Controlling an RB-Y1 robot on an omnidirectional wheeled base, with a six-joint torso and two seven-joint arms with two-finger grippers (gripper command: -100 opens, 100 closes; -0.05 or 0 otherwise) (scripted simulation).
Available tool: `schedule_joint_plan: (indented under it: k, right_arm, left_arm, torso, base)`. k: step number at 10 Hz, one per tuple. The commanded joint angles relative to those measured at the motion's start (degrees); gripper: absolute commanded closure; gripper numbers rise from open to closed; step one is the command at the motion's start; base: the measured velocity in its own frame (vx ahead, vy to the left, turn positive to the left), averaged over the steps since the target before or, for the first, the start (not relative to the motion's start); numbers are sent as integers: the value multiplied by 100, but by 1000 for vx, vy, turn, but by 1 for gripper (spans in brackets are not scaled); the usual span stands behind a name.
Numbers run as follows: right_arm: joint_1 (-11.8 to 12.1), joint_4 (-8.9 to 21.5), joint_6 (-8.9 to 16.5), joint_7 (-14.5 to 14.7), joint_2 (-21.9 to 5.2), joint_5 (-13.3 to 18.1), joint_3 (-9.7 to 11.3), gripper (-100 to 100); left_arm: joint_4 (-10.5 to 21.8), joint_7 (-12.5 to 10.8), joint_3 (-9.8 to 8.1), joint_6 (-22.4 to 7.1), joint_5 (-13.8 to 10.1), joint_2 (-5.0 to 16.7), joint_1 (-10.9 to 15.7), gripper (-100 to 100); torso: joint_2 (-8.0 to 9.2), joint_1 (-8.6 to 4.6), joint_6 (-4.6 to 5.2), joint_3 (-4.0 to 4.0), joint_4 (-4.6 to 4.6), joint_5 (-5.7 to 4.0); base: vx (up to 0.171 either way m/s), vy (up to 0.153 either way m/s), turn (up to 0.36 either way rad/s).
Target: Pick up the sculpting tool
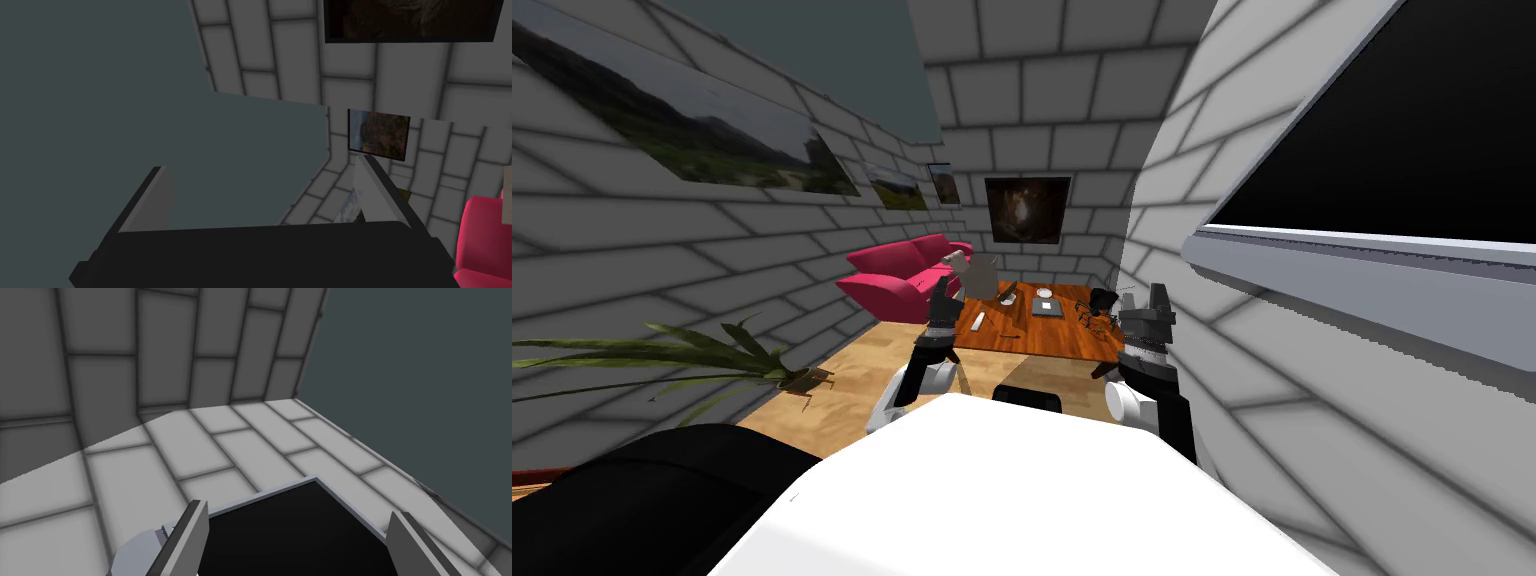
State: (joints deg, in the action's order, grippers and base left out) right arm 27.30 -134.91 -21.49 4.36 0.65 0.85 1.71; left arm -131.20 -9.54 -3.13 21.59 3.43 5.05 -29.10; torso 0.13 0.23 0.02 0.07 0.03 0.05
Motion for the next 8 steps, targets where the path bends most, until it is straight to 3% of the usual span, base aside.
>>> schedule_joint_plan:
  k: [1,2,3,5,6,8]
  right_arm:
    - [0,0,0,0,0,0,0,0]
    - [0,0,0,0,0,0,0,0]
    - [0,0,0,0,0,0,0,0]
    - [0,0,0,0,0,0,0,0]
    - [0,0,0,0,0,0,0,0]
    - [0,0,0,0,0,0,0,0]
  left_arm:
    - [283,-51,-178,-286,-50,143,94,-100]
    - [472,-82,-285,-452,-84,207,113,-100]
    - [472,-82,-285,-452,-84,207,113,-100]
    - [893,-157,-519,-816,-168,307,157,-100]
    - [895,-157,-519,-816,-168,307,157,-100]
    - [1361,-248,-769,-1155,-273,381,215,-100]
  torso:
    - [0,0,0,0,0,0]
    - [-1,4,2,-1,0,1]
    - [-1,5,0,-1,0,1]
    - [-7,-1,1,-4,-1,0]
    - [-5,-1,1,-3,-1,0]
    - [-7,-1,-1,-4,-1,0]
  base:
    - [-39,61,-347]
    - [-34,64,-366]
    - [-23,51,-110]
    - [-32,45,-345]
    - [-31,45,-135]
    - [-35,44,-325]
